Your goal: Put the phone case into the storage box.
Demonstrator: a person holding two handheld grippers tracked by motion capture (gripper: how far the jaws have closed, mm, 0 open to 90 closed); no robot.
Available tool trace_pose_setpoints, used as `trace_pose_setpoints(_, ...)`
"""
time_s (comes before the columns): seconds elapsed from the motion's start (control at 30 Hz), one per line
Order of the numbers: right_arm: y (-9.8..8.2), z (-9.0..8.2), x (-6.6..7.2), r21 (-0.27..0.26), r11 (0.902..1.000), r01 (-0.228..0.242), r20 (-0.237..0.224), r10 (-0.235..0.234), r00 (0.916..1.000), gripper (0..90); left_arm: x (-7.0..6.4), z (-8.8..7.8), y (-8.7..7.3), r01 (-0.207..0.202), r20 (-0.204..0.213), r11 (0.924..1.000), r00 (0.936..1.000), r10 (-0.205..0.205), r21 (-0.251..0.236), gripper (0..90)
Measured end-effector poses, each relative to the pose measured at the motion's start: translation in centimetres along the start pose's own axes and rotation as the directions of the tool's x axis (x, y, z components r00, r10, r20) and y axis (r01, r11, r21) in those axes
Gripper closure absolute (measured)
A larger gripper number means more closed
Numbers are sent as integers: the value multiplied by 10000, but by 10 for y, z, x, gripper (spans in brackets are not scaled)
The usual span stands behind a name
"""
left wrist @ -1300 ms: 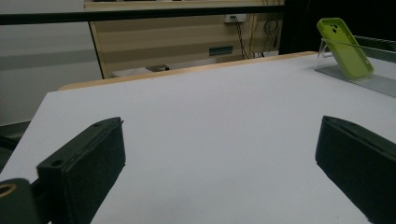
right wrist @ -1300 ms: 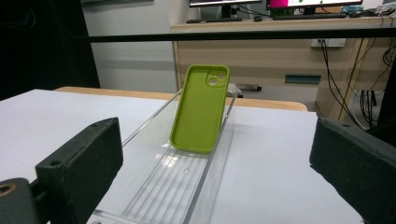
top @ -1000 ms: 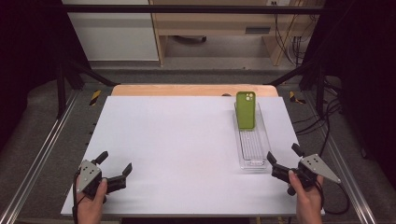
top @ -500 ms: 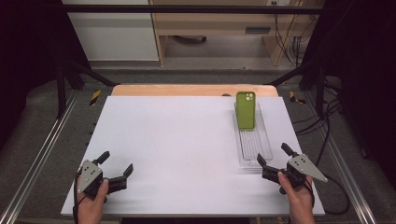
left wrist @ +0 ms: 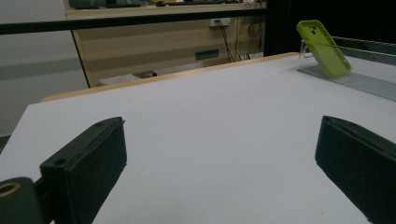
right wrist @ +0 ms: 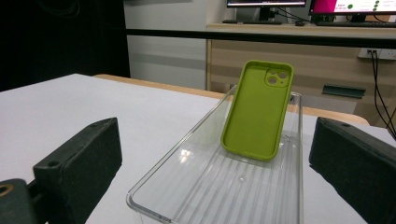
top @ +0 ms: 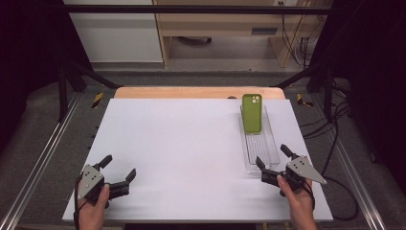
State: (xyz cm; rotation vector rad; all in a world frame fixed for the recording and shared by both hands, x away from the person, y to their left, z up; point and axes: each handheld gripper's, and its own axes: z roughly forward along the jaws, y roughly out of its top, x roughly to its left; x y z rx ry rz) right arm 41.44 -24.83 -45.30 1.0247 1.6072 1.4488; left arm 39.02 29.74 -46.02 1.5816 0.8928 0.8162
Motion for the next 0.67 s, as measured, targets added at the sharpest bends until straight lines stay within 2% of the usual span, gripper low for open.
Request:
trace_pose_setpoints(0.33,-4,4,2,-118,9998,-183,-27,183,9998,30,-2,0,1,-42,155,9999,9999,43,-116,15)
trace_pose_setpoints(0.67,-10,-2,-5,-145,9993,-354,88,355,9993,34,-4,1,1,26,286,9999,9996,-23,-120,15)
